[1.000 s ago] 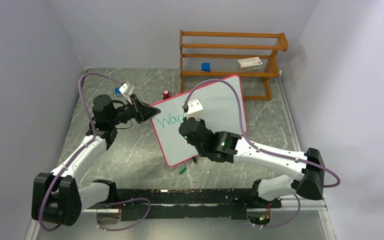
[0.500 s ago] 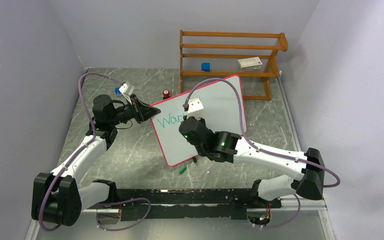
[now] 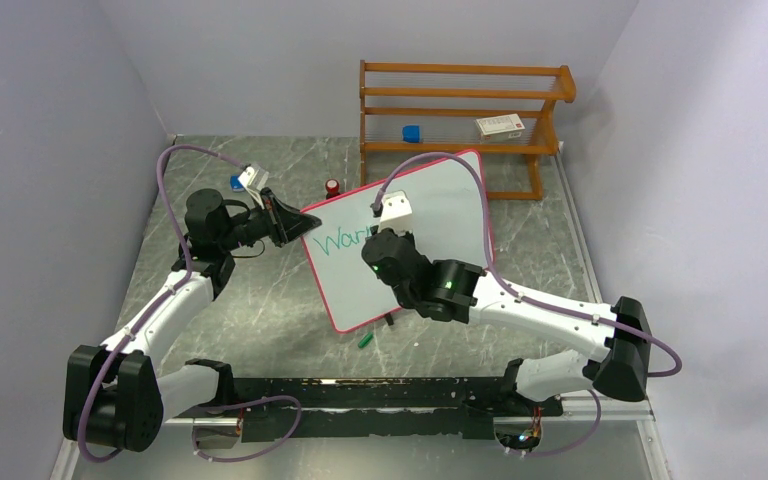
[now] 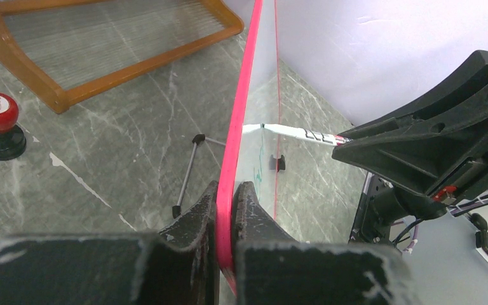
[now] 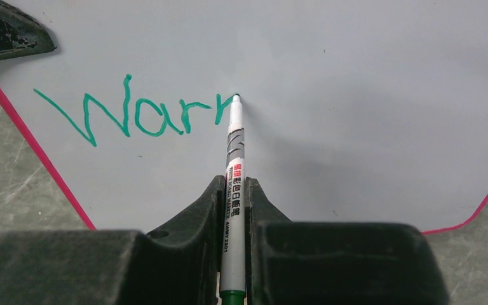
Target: Write a sentence on the whiteboard
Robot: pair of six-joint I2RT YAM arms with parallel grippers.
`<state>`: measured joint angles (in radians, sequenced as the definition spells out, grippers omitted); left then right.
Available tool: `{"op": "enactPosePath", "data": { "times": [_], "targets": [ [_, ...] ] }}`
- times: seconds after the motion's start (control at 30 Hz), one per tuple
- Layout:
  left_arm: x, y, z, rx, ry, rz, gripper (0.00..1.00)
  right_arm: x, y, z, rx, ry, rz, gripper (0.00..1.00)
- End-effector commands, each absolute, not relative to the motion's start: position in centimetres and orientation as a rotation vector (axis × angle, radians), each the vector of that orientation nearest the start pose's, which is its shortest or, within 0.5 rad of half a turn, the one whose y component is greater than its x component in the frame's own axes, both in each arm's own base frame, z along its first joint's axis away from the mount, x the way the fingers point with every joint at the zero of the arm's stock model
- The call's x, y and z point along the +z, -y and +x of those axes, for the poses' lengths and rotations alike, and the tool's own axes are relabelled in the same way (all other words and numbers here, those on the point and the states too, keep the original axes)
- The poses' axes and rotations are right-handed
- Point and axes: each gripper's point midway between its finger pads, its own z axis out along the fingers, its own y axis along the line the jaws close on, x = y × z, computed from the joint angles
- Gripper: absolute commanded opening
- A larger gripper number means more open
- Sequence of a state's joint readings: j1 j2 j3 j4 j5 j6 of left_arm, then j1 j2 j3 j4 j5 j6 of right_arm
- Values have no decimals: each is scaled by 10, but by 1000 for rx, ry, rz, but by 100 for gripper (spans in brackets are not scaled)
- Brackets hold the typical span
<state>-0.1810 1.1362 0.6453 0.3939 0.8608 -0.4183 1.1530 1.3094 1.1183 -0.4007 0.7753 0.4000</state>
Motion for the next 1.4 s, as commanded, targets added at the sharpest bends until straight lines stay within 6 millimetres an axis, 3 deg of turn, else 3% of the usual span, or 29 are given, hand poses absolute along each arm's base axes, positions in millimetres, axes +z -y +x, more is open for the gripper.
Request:
{"op": "enactPosePath", "data": {
  "times": [0.0, 0.63, 1.37],
  "targets": [
    [182, 194, 294, -1025, -1829, 541, 5, 232, -273, 252, 147, -1955, -274, 0],
    [182, 193, 295, -1023, -1830, 540, 5, 206, -271, 238, 162, -2047, -328, 0],
    [181, 194, 295, -1025, -1833, 538, 5, 207, -273, 237, 173, -2049, -339, 0]
  ]
}}
